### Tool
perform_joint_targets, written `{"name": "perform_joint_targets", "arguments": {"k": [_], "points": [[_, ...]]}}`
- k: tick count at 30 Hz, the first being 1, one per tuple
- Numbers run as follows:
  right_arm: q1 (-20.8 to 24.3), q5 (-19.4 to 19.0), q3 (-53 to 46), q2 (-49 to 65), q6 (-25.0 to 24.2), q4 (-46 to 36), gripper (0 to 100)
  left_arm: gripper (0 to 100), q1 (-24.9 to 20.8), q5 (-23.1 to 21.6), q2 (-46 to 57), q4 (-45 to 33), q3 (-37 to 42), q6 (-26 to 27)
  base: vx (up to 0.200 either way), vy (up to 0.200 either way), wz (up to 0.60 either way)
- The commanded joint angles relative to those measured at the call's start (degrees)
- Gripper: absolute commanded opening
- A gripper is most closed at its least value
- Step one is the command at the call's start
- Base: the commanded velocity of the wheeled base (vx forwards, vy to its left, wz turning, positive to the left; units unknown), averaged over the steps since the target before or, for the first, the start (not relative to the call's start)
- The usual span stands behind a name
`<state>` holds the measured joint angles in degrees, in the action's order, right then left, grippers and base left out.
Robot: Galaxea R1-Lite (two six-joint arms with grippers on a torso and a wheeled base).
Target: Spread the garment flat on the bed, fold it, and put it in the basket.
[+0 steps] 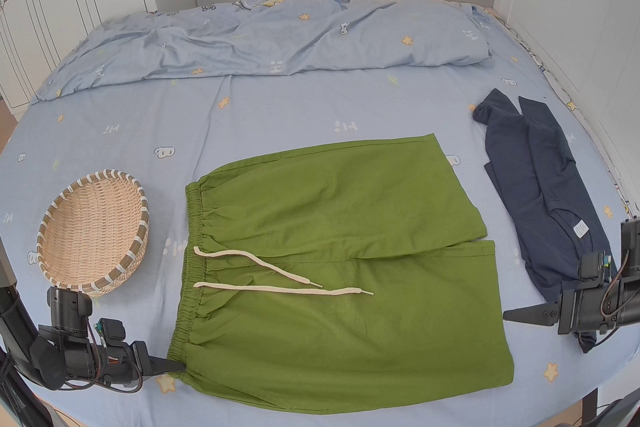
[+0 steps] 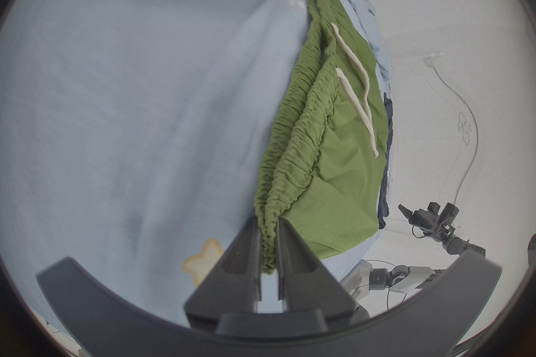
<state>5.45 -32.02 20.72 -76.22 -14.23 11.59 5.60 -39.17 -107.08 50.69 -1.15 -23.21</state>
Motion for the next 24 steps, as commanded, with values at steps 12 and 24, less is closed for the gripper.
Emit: {"name": "perform_joint_targets", "arguments": {"k": [12, 24], "points": [[-0.44, -0.14, -12.11, -11.32, 6.32, 0.62, 100, 0, 3.37, -0.12, 1.88, -3.58, 1.15, 5.54, 0.0, 0.0, 0.0], [-0.53, -6.12, -10.97, -18.97, 6.58, 2.12, 100, 0, 3.28, -0.12, 1.79, -3.49, 1.15, 5.54, 0.0, 0.0, 0.0]]}}
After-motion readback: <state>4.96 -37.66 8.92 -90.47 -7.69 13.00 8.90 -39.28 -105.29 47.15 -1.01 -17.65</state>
